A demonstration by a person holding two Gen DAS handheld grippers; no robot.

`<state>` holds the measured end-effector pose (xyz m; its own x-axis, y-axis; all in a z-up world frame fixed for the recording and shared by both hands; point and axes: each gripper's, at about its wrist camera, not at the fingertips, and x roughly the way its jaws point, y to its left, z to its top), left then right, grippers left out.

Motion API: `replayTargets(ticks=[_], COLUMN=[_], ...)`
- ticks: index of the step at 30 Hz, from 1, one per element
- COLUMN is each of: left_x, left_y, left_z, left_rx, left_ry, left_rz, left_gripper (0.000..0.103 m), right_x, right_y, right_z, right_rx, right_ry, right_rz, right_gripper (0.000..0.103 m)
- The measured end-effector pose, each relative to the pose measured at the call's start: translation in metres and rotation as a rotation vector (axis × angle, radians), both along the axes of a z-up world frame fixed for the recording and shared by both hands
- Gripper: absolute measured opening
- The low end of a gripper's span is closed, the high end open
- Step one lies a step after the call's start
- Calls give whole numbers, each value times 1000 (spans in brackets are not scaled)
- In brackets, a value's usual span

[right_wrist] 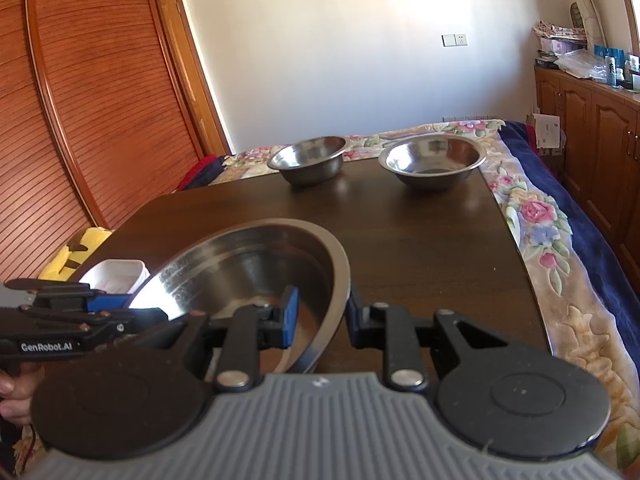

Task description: Organize plates and bowls

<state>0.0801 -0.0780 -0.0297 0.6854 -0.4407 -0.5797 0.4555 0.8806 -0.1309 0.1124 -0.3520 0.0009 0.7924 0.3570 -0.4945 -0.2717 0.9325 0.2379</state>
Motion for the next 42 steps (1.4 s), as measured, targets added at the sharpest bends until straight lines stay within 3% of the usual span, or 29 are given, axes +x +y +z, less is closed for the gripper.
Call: replayTargets(ticks=[20,22,24,26,30,33,35,42], left_x=[2,3,4,5,6,8,10,21], left_y=[-4,-4,-2,1,6,11,13,15], left_z=[-6,-7,-7,-6,-1,5,10,33], left_rx=[-2,2,0,-12,-31,-42,-47,-44], left_ry=[0,-2,4,3,-13,-31,-45,-105], left_rz=[1,4,9,17,33,48,56,64], left_gripper=[30,33,47,56,63,67,69,76], right_x=[1,2,3,3,3,4,5,22], right_y=[-1,-1,-2,-4,-11,-13,-14,-13], right_z=[-8,-8,-6,-1,12,22,30,50], right_rx=[0,2,4,-1,-7,-28,-35,-70], right_ry=[8,8,8,-6,-32,-57,-76,-126], right_rz=[0,-1,4,-1,-11,-17,-22,-10], right_gripper=[27,27,29,36,44,53,65,77])
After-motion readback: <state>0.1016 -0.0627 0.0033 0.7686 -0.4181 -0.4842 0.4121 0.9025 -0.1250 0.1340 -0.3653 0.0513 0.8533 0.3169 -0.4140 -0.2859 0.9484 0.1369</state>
